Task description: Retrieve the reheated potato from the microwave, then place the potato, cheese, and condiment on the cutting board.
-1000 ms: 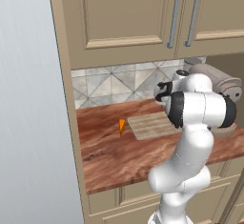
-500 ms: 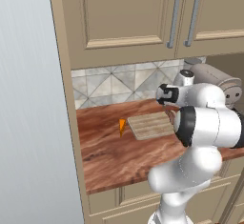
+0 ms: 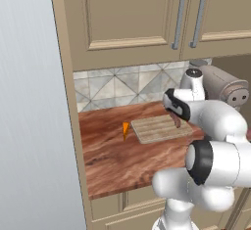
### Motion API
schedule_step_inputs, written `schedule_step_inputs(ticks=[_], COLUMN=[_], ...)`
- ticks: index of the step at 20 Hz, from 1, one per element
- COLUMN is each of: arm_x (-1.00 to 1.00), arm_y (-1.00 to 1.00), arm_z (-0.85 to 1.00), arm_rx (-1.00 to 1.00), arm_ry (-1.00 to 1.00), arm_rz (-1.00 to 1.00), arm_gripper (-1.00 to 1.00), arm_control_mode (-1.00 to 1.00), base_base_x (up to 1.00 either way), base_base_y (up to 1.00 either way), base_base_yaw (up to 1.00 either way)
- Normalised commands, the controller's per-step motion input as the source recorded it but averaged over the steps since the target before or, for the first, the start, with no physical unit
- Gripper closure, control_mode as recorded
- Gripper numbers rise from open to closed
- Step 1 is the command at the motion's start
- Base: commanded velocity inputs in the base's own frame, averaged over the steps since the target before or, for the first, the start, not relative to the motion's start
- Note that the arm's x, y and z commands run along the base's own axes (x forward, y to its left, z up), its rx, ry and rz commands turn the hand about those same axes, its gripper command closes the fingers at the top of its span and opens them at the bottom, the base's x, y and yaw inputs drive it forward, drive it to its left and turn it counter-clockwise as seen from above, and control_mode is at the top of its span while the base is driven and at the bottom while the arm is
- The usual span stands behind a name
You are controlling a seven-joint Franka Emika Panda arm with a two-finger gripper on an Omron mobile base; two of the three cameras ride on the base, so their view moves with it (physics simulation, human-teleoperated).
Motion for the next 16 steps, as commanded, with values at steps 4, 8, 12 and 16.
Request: schedule_step_inputs(ticks=[4,8,12,16], arm_x=[-0.58,-0.60,-0.65,-0.65], arm_y=[0.10,0.00,0.00,0.00], arm_z=[0.32,0.21,0.29,0.28], arm_rx=[-0.04,0.00,0.00,0.00], arm_ry=[0.00,0.00,0.00,0.00], arm_rz=[-0.09,-0.21,-0.15,-0.11], arm_gripper=[-1.00,-1.00,-1.00,-1.00], arm_control_mode=[-1.00,-1.00,-1.00,-1.00], base_base_x=[0.00,0.00,0.00,0.00], base_base_y=[0.00,0.00,0.00,0.00], base_base_yaw=[0.00,0.00,0.00,0.00])
